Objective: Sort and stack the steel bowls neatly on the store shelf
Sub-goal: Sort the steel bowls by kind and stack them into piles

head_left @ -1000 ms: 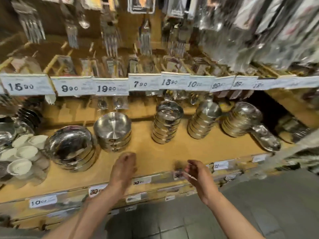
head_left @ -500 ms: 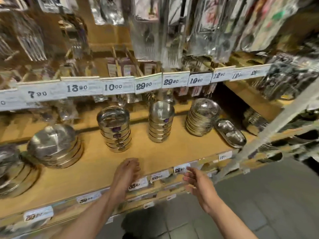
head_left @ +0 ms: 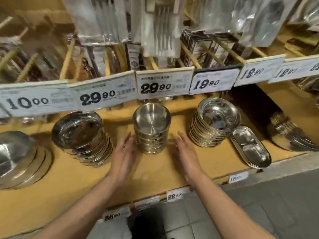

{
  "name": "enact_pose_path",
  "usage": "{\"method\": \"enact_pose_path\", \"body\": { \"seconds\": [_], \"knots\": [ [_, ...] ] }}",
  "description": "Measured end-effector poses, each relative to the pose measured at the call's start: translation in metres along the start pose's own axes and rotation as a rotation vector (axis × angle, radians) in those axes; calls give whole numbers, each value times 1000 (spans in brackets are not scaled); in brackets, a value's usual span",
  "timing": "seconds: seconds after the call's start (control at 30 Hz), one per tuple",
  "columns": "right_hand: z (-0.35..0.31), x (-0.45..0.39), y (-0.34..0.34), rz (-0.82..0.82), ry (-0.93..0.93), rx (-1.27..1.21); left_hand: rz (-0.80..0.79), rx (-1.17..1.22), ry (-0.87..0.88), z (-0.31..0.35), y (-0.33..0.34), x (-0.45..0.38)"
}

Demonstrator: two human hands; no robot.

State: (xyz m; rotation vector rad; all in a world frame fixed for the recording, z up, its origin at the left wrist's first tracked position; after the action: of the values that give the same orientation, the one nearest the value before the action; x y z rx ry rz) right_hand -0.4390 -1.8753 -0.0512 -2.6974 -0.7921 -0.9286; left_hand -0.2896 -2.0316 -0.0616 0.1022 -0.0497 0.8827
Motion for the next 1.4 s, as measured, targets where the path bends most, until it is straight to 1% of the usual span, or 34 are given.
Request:
{"method": "enact_pose_path", "body": {
  "seconds": [0.07, 0.2, 0.33, 0.37, 0.47, 0.6, 0.73, 0.87, 0.93, 1.0, 1.03, 1.07, 1.1, 1.13, 1.2, 1.3, 1.4],
  "knots": [
    [-5, -17, 7, -66, -18, 1, 0, 56, -14, -5, 9, -11],
    [-8, -33, 28, -261, -22, -49, 24, 54, -15, -8, 28, -20],
    [-15, -26, 23, -259, -108, 94, 75, 78, 1, -15, 39, -21],
    [-16, -27, 20, -261, -118, 97, 79, 80, 10, -14, 43, -21],
    [-18, -32, 7, -287, -68, -63, 64, 79, 40, -11, 59, -21],
    [-19, -36, 2, -330, -36, -118, 75, 73, 37, -11, 67, -23],
    [-12, -41, 1, -306, -26, -53, 77, 46, 24, -11, 66, -20],
    [-9, -42, 3, -345, -28, -57, 68, 38, 22, -7, 66, -16],
    [-7, -42, -2, -274, -66, 41, 53, 46, 13, -7, 64, -14],
    [4, -42, -12, -128, -27, 98, 69, 55, -28, -14, 58, -8],
    [13, -40, -19, -46, -11, 87, 103, 59, -67, -18, 52, -2],
    [23, -35, -24, -9, 4, 73, 147, 65, -109, -23, 43, 7],
    [35, -24, -22, -21, 49, 46, 190, 79, -144, -28, 34, 19],
    [45, -13, -16, -57, 99, 33, 228, 96, -163, -31, 23, 31],
    [58, 9, 7, -161, 142, 65, 321, 94, -181, -35, -2, 57],
    [58, 25, 59, -308, 124, 156, 519, 44, -141, -33, -56, 82],
    [46, 25, 114, -359, 98, 192, 698, -26, -60, -25, -115, 84]
  ]
}}
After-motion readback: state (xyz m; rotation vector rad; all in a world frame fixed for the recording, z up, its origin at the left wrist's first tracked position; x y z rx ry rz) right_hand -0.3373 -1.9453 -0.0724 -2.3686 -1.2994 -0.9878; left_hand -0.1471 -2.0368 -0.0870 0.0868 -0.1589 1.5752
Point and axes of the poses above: each hand's wrist, its own x-axis away from the middle knuckle, its own y-axis out of the palm, z = x × y, the point moved 6 cm from there along -x, towards the middle knuckle, and after that the axes turned 11 degrees about y, right-handed, at the moved point
